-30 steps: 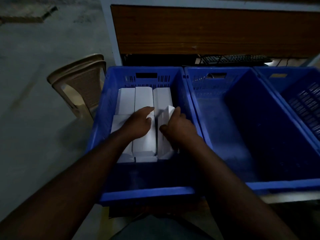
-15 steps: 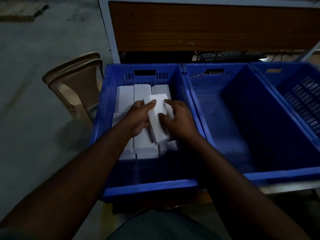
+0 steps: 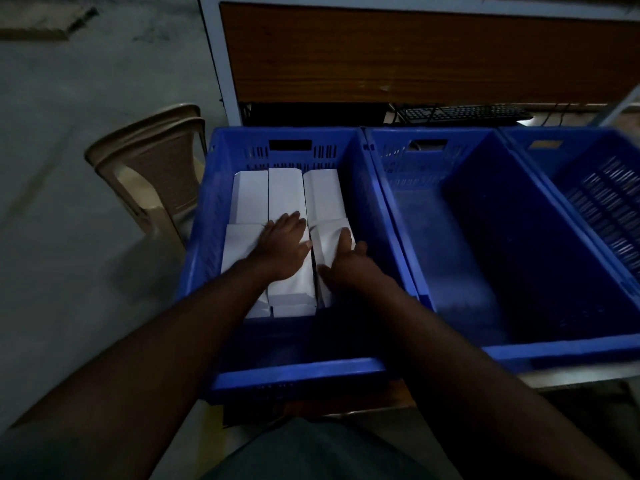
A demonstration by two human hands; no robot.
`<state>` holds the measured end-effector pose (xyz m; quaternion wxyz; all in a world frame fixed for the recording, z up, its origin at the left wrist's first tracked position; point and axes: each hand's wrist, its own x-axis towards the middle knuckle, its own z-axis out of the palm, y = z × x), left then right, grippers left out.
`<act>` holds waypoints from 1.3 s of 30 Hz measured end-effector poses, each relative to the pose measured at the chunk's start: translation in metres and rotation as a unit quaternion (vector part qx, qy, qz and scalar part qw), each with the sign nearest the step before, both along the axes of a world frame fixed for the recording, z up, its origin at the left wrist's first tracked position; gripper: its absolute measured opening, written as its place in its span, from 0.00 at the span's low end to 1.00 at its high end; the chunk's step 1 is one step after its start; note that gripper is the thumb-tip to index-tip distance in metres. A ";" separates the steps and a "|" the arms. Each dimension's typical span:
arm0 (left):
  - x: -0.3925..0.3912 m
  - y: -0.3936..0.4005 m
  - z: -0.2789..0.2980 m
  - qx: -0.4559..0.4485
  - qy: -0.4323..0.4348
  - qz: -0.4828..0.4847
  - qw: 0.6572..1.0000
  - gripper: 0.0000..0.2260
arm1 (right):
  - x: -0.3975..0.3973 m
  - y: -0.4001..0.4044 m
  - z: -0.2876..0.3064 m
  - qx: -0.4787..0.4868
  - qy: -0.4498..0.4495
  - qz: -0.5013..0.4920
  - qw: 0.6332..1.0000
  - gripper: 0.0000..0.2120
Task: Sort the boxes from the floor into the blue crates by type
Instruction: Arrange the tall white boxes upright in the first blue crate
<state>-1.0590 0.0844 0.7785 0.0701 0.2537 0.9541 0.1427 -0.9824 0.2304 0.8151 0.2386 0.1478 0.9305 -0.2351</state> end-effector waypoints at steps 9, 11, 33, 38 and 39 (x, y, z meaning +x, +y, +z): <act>0.004 -0.007 -0.013 -0.017 0.010 -0.017 1.000 0.27 | -0.011 0.005 -0.017 0.067 -0.023 0.107 0.992 0.56; 0.005 -0.007 -0.014 -0.027 0.019 -0.019 0.999 0.28 | -0.010 0.010 -0.019 0.081 -0.064 0.154 0.983 0.61; 0.017 0.000 -0.018 -0.047 0.063 0.013 0.997 0.36 | -0.001 0.003 -0.012 0.192 0.013 0.206 0.959 0.37; 0.018 -0.006 -0.009 0.017 0.060 0.015 0.998 0.31 | -0.004 0.007 -0.004 0.165 0.093 0.219 0.957 0.51; 0.019 -0.008 -0.005 0.024 0.063 0.014 0.998 0.30 | -0.004 0.007 0.001 0.150 0.106 0.222 0.958 0.57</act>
